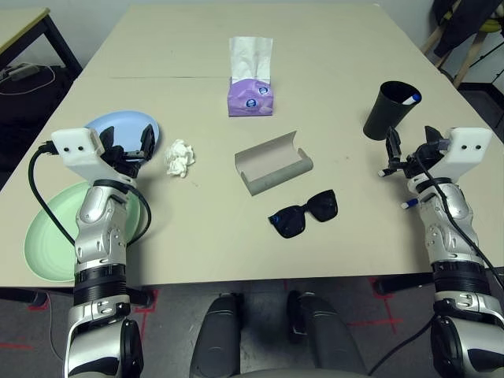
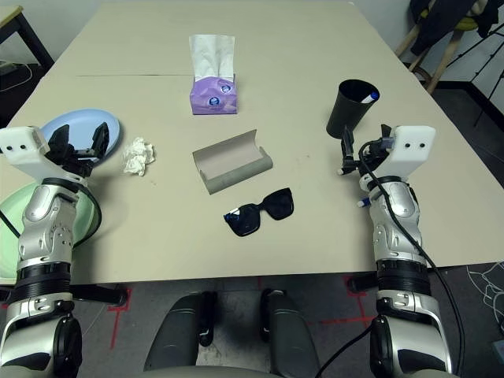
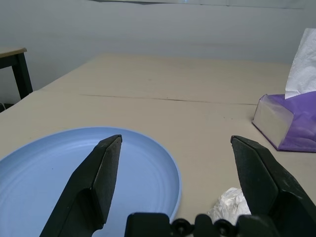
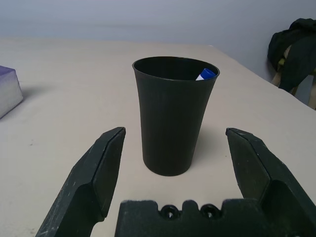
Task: Organize and tidy the items on the table.
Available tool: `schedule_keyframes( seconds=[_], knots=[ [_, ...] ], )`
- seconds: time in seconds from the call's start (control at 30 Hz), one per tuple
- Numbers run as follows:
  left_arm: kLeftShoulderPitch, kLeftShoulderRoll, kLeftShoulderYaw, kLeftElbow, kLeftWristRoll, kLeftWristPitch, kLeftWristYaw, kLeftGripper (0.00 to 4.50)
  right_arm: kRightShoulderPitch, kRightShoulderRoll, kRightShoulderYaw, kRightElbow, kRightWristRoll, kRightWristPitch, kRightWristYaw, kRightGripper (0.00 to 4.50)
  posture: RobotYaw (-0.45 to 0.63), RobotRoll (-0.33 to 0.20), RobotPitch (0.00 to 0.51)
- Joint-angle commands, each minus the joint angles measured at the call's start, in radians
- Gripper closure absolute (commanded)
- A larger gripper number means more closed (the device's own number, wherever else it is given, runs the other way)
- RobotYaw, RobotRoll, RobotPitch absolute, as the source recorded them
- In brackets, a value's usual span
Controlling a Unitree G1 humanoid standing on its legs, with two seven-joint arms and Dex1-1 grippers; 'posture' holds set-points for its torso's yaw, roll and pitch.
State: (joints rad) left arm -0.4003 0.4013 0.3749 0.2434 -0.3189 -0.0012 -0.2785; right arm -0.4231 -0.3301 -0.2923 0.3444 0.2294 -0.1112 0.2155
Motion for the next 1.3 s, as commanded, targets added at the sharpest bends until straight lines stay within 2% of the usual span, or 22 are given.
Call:
schedule_keyframes(
  seconds=[0.03, 0.13, 0.33, 0.53, 0.8, 1.0, 1.3],
  knots=[
    [0.012, -0.006, 0.005, 0.007, -0.009, -0.009, -0.006, 0.00, -0.001, 0.002, -0.012, 0.014, 0.012, -0.018, 0.009, 0.03, 0.08, 0.000, 0.121],
    [0.011, -0.005, 0.004, 0.007, -0.009, -0.009, -0.007, 0.00, -0.002, 0.000, -0.012, 0.015, 0.018, -0.023, 0.016, 0.03, 0.08, 0.000, 0.122],
    [0.010, -0.003, 0.004, 0.007, -0.010, -0.008, -0.009, 0.00, 0.002, -0.036, -0.020, -0.011, 0.108, 0.003, 0.164, 0.03, 0.08, 0.000, 0.121],
    [0.008, -0.001, 0.003, 0.007, -0.010, -0.003, -0.017, 0.00, 0.018, -0.111, 0.006, -0.067, 0.234, 0.060, 0.440, 0.03, 0.07, 0.000, 0.122],
    [0.012, 0.009, 0.000, 0.006, -0.009, 0.012, -0.029, 0.00, 0.041, -0.207, 0.133, -0.126, 0.249, 0.105, 0.787, 0.03, 0.08, 0.000, 0.124],
    [0.022, 0.020, -0.005, 0.000, 0.002, 0.034, -0.031, 0.00, 0.034, -0.243, 0.206, -0.129, 0.209, 0.048, 0.940, 0.03, 0.08, 0.000, 0.125],
    [0.024, 0.024, -0.008, -0.010, 0.002, 0.046, -0.035, 0.00, -0.025, -0.261, 0.254, -0.113, 0.225, 0.059, 1.112, 0.03, 0.09, 0.000, 0.126]
  ],
)
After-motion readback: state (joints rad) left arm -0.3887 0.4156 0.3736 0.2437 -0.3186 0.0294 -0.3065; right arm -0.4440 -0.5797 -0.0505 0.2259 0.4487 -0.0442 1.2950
